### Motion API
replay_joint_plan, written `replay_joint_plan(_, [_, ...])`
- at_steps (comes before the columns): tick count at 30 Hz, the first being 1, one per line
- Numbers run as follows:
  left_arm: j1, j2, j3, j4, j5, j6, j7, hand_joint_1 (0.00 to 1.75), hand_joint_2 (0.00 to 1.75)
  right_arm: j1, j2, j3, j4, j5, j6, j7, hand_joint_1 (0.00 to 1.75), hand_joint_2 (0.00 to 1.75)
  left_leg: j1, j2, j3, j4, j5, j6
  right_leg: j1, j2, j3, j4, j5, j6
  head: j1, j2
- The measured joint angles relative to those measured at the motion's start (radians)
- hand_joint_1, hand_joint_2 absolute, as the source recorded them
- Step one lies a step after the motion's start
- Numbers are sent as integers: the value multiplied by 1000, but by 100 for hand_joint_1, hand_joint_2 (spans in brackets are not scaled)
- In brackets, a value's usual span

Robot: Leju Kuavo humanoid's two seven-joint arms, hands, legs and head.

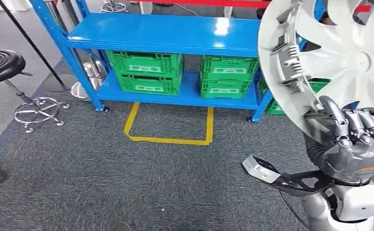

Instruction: Take the parts from the cabinet and place them on the table.

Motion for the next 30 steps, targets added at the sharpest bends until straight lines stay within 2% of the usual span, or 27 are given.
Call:
replay_joint_plan(1, [0,0,0,0,0,0,0,0,0,-1,0,0,2,0,0,0,175,175,0,0,-20,1,15,-2,0,0,12,25,25,1,-1,0])
replay_joint_plan(2, [1,0,0,0,0,0,0,0,0,-1,0,0,4,0,0,0,175,175,0,0,-39,3,28,-4,0,0,38,14,69,2,0,0])
replay_joint_plan(3, [1,0,1,0,0,0,0,0,0,-2,0,0,5,0,0,0,175,175,1,0,-59,6,41,-7,0,0,83,-28,116,1,0,0])
replay_joint_plan(4, [1,0,1,0,0,0,0,0,0,-4,0,0,6,0,0,1,175,175,2,0,-77,10,54,-11,-1,0,145,-103,139,2,0,0])
replay_joint_plan(5, [1,1,1,1,0,1,0,0,0,-7,0,1,6,0,0,1,175,175,1,0,-86,15,65,-17,-3,0,219,-206,108,2,0,0])
replay_joint_plan(6, [1,1,1,0,0,4,0,0,0,-11,0,2,6,0,0,1,175,175,-4,-1,-95,20,76,-22,2,2,292,-313,63,-1,5,0])
replay_joint_plan(7, [3,2,1,1,0,5,0,0,0,-10,0,2,7,0,0,1,175,175,-4,-1,-91,16,90,-25,4,3,285,-312,61,-10,2,0])
replay_joint_plan(8, [4,2,2,1,0,7,0,0,0,-10,0,3,7,0,0,2,175,175,-2,-1,-91,12,100,-28,4,5,271,-311,69,-10,3,0])
replay_joint_plan(9, [4,2,2,1,0,8,0,0,0,-12,0,3,8,0,0,2,175,175,0,-1,-94,9,111,-35,8,5,262,-304,72,-17,4,0])
replay_joint_plan(10, [6,3,2,2,0,9,0,0,0,-12,0,3,8,0,0,2,175,175,0,-5,-99,8,117,-43,2,0,252,-310,85,-29,3,0])
replay_joint_plan(11, [9,4,2,2,0,9,0,0,0,-14,0,3,8,0,0,1,175,175,4,-5,-108,26,71,-49,1,-5,242,-307,96,-39,2,0])
replay_joint_plan(12, [12,3,2,2,0,9,0,0,0,-15,0,3,8,0,0,2,175,175,6,-5,-118,78,-4,-53,1,-5,228,-307,110,-51,0,0])
replay_joint_plan(14, [13,4,2,2,0,9,0,0,0,-16,0,3,8,0,0,3,175,175,8,-5,-145,237,-126,-59,2,-5,208,-306,135,-51,-3,0])
replay_joint_plan(15, [13,4,2,2,0,9,0,0,0,-16,0,3,8,0,0,2,175,175,9,-5,-153,307,-147,-61,2,-5,189,-305,146,-51,-4,0])
replay_joint_plan(16, [13,4,2,2,0,9,0,0,0,-15,0,3,8,0,0,2,175,175,9,-5,-150,353,-123,-61,3,-5,171,-302,160,-49,-4,0])
replay_joint_plan(17, [13,3,2,2,0,9,0,0,0,-14,0,3,8,0,0,3,175,175,9,-5,-133,355,-83,-60,3,-5,154,-298,170,-48,-3,0])
replay_joint_plan(18, [13,4,2,2,0,9,0,0,0,-13,0,3,8,0,0,4,175,175,9,-5,-96,315,-45,-56,3,-5,138,-294,179,-46,-4,0])
replay_joint_plan(19, [13,4,2,2,0,9,0,0,0,-12,0,3,8,0,0,4,175,175,8,-5,-40,240,-27,-51,4,-5,126,-292,186,-42,-3,0])
replay_joint_plan(20, [13,4,2,2,0,8,0,0,0,-12,0,3,8,0,0,4,175,175,7,-6,26,146,-35,-44,4,-5,120,-290,192,-39,-4,0])
replay_joint_plan(21, [12,5,2,2,0,8,0,0,0,-12,0,3,8,0,0,5,175,175,3,-5,91,49,-71,-37,9,-6,113,-285,198,-34,-4,0])
replay_joint_plan(22, [11,5,2,2,0,7,-1,0,0,-12,0,3,8,0,0,6,175,175,3,-5,110,8,-92,-33,8,-8,110,-284,204,-27,-1,0])
replay_joint_plan(23, [10,5,2,2,0,6,-1,0,0,-13,0,3,8,0,0,6,175,175,0,-5,107,0,-95,-30,7,-9,104,-283,213,-22,-3,0])
replay_joint_plan(25, [15,5,2,2,0,1,-2,0,0,-11,0,3,7,0,0,6,175,175,0,-4,98,-7,-82,-16,6,-9,100,-286,225,-8,-3,0])
replay_joint_plan(26, [16,5,2,2,-1,-2,-2,0,0,-8,1,3,7,0,0,6,175,175,4,1,96,-12,-71,-10,2,-4,84,-272,210,-6,-3,0])
replay_joint_plan(27, [15,5,2,2,-2,-3,-2,0,0,-8,1,3,7,0,0,6,175,175,4,1,86,-12,-63,0,1,-2,62,-227,166,-3,1,0])
replay_joint_plan(29, [16,3,2,2,-3,-3,-2,0,0,-6,1,4,7,0,0,6,175,175,1,1,66,-10,-48,4,1,0,-1,-60,76,3,2,0])
replay_joint_plan(30, [17,3,2,2,-3,-3,-2,0,0,-6,1,4,7,1,0,4,175,175,-1,1,56,-9,-42,4,1,0,-27,9,48,5,2,0])
